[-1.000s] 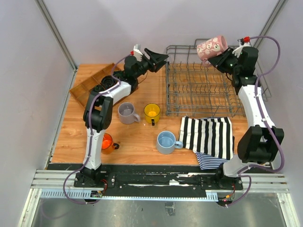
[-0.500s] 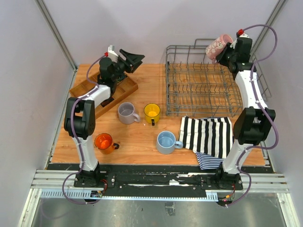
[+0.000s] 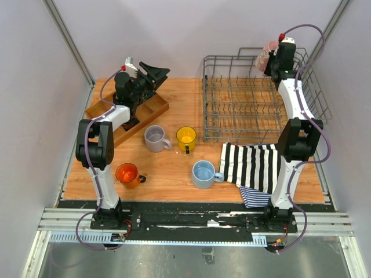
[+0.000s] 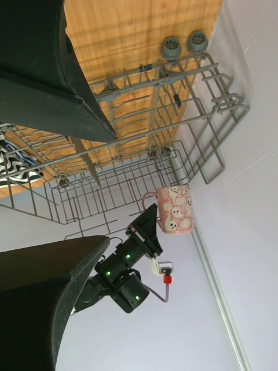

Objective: Load the cups into the dish rack

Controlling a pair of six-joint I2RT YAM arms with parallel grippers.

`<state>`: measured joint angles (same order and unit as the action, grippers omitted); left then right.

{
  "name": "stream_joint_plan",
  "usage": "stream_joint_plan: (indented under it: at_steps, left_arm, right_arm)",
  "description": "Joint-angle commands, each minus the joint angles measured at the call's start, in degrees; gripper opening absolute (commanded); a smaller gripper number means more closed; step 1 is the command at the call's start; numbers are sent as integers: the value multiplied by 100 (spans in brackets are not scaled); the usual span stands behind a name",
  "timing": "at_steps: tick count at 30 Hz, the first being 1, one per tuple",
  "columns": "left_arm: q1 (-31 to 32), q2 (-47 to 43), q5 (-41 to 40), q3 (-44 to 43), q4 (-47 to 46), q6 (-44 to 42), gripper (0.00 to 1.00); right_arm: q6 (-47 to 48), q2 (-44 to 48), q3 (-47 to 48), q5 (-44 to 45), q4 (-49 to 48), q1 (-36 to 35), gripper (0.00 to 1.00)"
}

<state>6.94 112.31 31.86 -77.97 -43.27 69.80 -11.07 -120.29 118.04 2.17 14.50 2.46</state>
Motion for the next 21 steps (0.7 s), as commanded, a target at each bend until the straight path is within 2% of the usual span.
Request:
stream_joint_plan:
  at_steps: [1,14,21]
  left_arm:
    - [-143,36,136,62,-243,-76,70]
    - [-175,402,164,-312,-87,-142,69]
    - [-175,482,130,-327,-86,-120,69]
  right_arm:
    - [291,-77,437,515,-776,-88,1]
    - [442,-550,812,706,-733,28,1]
    - [439,-525,615,718,-741,125,1]
